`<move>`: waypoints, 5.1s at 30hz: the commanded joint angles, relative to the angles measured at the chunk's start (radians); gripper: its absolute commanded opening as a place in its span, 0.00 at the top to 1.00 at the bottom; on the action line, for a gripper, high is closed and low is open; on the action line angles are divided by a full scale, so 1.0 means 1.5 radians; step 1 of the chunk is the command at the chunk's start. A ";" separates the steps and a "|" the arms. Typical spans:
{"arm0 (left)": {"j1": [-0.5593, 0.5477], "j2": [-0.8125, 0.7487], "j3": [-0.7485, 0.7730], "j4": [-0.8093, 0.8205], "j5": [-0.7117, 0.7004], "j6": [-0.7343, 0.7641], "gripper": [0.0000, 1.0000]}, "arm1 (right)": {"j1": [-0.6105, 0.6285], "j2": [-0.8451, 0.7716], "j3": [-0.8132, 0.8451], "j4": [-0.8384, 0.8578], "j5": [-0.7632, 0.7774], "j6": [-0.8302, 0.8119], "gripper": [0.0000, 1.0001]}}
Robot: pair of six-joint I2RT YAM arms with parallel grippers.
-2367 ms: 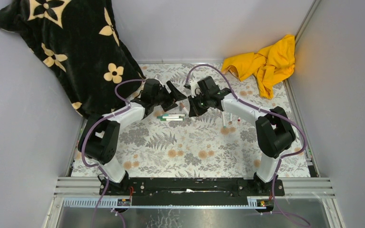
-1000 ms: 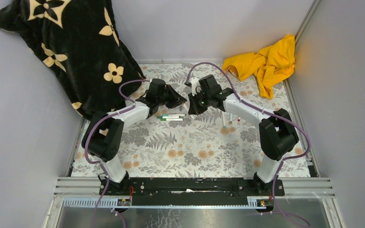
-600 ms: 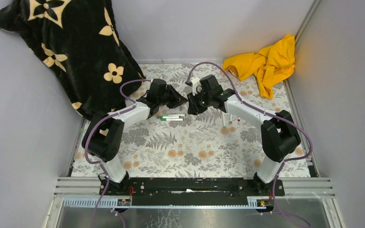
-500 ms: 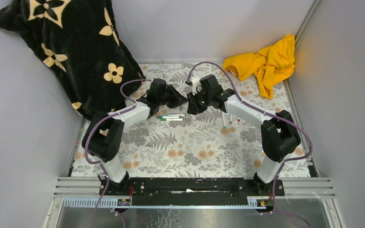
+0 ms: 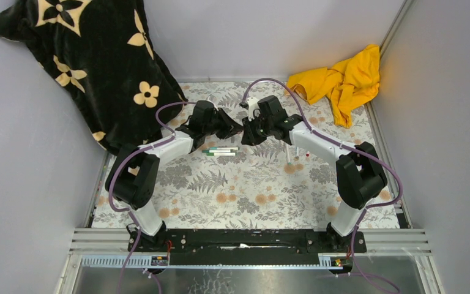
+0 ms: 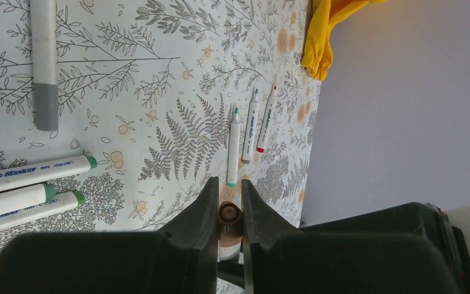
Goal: Open the pen caps
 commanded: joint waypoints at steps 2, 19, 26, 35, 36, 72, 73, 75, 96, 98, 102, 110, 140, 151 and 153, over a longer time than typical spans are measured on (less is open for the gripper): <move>-0.005 -0.031 0.004 0.062 0.026 -0.017 1.00 | 0.005 -0.007 0.008 0.050 -0.031 0.022 1.00; 0.091 0.056 0.029 0.110 0.067 0.010 1.00 | 0.005 -0.050 -0.084 0.026 0.017 0.049 1.00; 0.117 0.072 0.069 0.073 0.058 0.031 1.00 | 0.006 -0.074 -0.128 0.033 0.019 0.053 1.00; 0.123 0.114 0.178 -0.049 0.019 0.124 1.00 | 0.006 -0.086 -0.144 0.007 0.019 0.045 1.00; 0.123 0.117 0.183 -0.057 0.009 0.129 1.00 | 0.005 -0.087 -0.144 0.005 0.019 0.045 1.00; 0.140 0.174 0.203 -0.255 -0.241 0.238 0.77 | -0.059 -0.031 -0.145 0.022 0.303 0.113 1.00; 0.141 0.181 0.204 -0.255 -0.248 0.239 0.73 | -0.064 -0.025 -0.145 0.025 0.307 0.114 1.00; 0.143 0.189 0.204 -0.254 -0.251 0.238 0.67 | -0.075 -0.015 -0.149 0.033 0.304 0.117 1.00; 0.153 0.120 0.156 -0.200 -0.238 0.207 0.37 | -0.121 0.031 -0.169 0.030 0.370 0.138 0.67; 0.152 0.104 0.145 -0.193 -0.233 0.201 0.35 | -0.122 0.030 -0.171 0.028 0.372 0.137 0.65; 0.152 0.075 0.124 -0.177 -0.214 0.191 0.33 | -0.122 0.021 -0.167 0.023 0.373 0.136 0.61; 0.150 0.026 0.086 -0.153 -0.197 0.176 0.29 | -0.121 -0.033 -0.123 0.009 0.370 0.101 0.57; 0.145 -0.212 -0.132 -0.058 -0.171 0.115 0.10 | 0.004 0.445 0.660 -0.288 0.294 0.126 0.47; 0.145 -0.262 -0.154 -0.047 -0.164 0.102 0.09 | 0.031 0.531 0.745 -0.319 0.329 0.140 0.45; 0.145 -0.270 -0.159 -0.043 -0.163 0.098 0.09 | 0.030 0.536 0.746 -0.322 0.339 0.142 0.45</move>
